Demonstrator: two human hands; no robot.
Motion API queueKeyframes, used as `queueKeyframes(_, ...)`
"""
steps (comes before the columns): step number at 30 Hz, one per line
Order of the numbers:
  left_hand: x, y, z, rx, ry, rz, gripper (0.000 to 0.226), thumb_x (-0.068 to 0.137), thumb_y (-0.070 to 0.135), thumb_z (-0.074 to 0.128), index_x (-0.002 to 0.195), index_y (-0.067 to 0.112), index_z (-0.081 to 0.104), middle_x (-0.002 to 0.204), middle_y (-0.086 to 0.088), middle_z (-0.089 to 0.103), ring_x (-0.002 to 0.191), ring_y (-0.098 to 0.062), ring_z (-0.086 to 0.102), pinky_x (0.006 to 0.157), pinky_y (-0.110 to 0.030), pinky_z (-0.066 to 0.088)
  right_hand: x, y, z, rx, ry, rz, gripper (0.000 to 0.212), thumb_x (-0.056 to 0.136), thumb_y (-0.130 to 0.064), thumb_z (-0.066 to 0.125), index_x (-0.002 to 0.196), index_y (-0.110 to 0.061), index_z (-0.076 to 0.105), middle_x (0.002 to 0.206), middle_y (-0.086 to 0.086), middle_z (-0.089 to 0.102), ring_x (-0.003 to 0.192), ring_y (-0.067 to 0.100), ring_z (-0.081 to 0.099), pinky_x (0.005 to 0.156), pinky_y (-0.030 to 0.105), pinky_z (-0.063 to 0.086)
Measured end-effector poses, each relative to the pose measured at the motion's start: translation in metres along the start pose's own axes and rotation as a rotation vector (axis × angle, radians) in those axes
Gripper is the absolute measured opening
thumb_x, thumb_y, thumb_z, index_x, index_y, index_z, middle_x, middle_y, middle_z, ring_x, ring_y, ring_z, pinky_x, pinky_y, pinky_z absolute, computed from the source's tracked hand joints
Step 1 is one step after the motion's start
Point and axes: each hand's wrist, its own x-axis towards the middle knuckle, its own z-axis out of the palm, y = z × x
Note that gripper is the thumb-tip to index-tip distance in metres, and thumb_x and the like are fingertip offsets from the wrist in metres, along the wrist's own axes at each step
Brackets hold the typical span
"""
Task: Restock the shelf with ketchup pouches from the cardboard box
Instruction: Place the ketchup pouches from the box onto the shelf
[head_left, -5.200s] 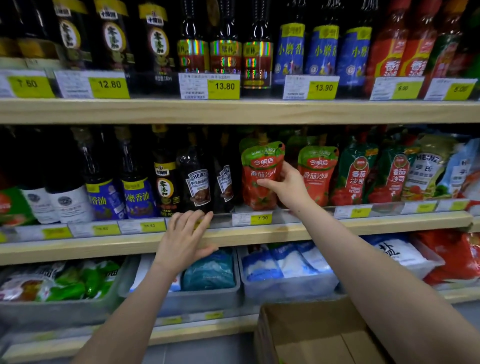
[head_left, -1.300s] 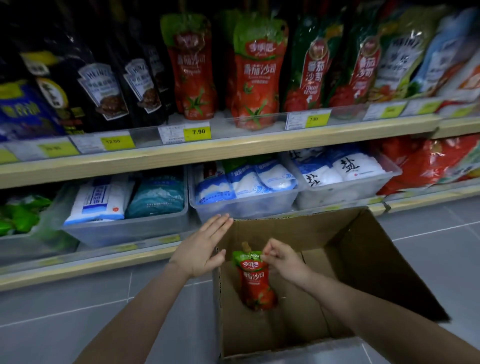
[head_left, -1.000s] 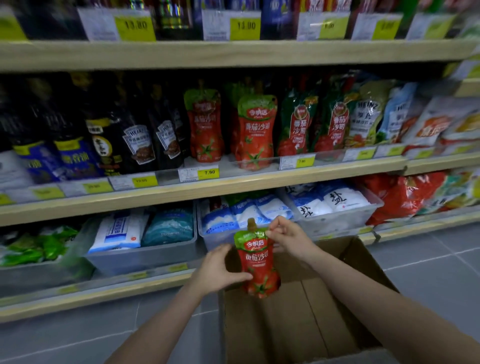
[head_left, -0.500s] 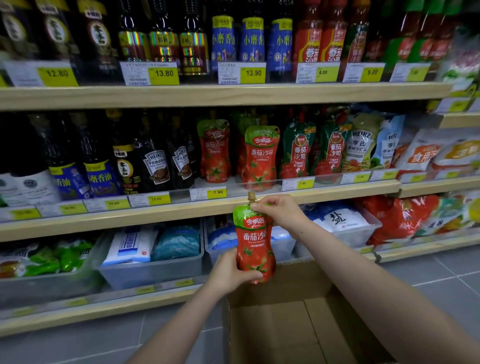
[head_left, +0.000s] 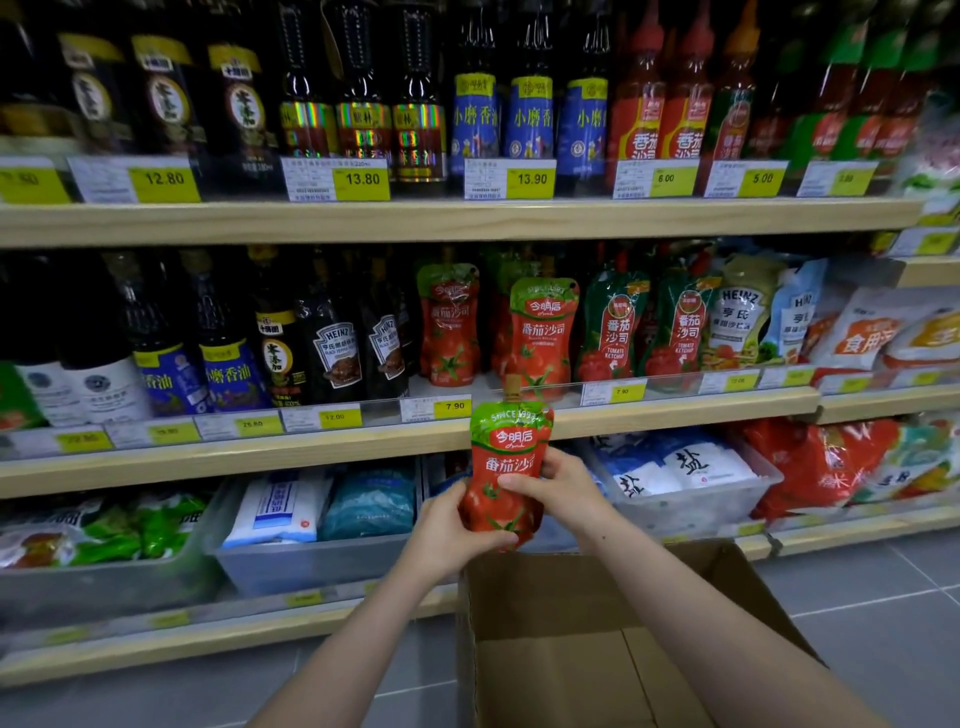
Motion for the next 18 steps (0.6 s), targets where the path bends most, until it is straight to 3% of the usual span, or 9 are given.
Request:
queueKeyframes(3, 0.011, -0.008, -0.04, 0.199, 0.18, 0.144, 0.062, 0.068, 0.06, 0.064, 0.115, 0.02, 0.056, 0.11, 0.009, 0.06, 0.101, -0.005, 0.057, 0.088, -0.022, 0.046, 0.012, -0.017, 0.001, 0.023, 0.02, -0.027, 0.029, 0.074, -0.006, 0.073, 0.1, -0.01, 0.063, 0.099, 0.01, 0.069, 0.094, 0.024, 0.065, 0.081, 0.031, 0.055)
queueKeyframes(6, 0.03, -0.02, -0.087, 0.695, 0.388, 0.37, 0.06, 0.082, 0.055, 0.044, 0.125, 0.014, 0.05, 0.124, -0.001, 0.053, 0.116, -0.017, 0.048, 0.099, -0.033, 0.039, 0.031, -0.048, 0.0, 0.022, 0.023, -0.118, 0.029, 0.074, -0.003, 0.072, 0.101, -0.009, 0.062, 0.094, 0.003, 0.068, 0.087, 0.016, 0.064, 0.071, 0.018, 0.055)
queueKeyframes(9, 0.047, -0.033, -0.111, 1.039, 0.336, 0.322, 0.067, 0.083, 0.05, 0.033, 0.134, 0.009, 0.042, 0.134, -0.009, 0.05, 0.123, -0.026, 0.047, 0.11, -0.041, 0.025, 0.051, -0.083, 0.003, -0.013, 0.037, -0.23, 0.029, 0.075, -0.008, 0.073, 0.102, -0.013, 0.061, 0.093, -0.005, 0.067, 0.084, 0.005, 0.064, 0.068, 0.013, 0.052)
queueKeyframes(12, 0.055, -0.045, -0.116, 1.155, 0.282, 0.274, 0.073, 0.083, 0.052, 0.029, 0.139, 0.007, 0.037, 0.137, -0.01, 0.049, 0.124, -0.026, 0.048, 0.11, -0.042, 0.016, 0.074, -0.107, 0.011, -0.038, 0.046, -0.322, 0.028, 0.075, -0.007, 0.072, 0.1, -0.015, 0.06, 0.091, -0.006, 0.066, 0.078, -0.003, 0.063, 0.066, 0.011, 0.05)
queueKeyframes(18, 0.058, -0.06, -0.113, 1.11, 0.319, 0.332, 0.071, 0.085, 0.048, 0.038, 0.142, 0.007, 0.028, 0.128, -0.01, 0.049, 0.121, -0.026, 0.042, 0.112, -0.043, 0.016, 0.117, -0.101, 0.032, -0.129, 0.041, -0.373, 0.037, 0.075, -0.01, 0.074, 0.11, -0.011, 0.06, 0.103, 0.002, 0.066, 0.097, 0.014, 0.063, 0.086, 0.027, 0.051)
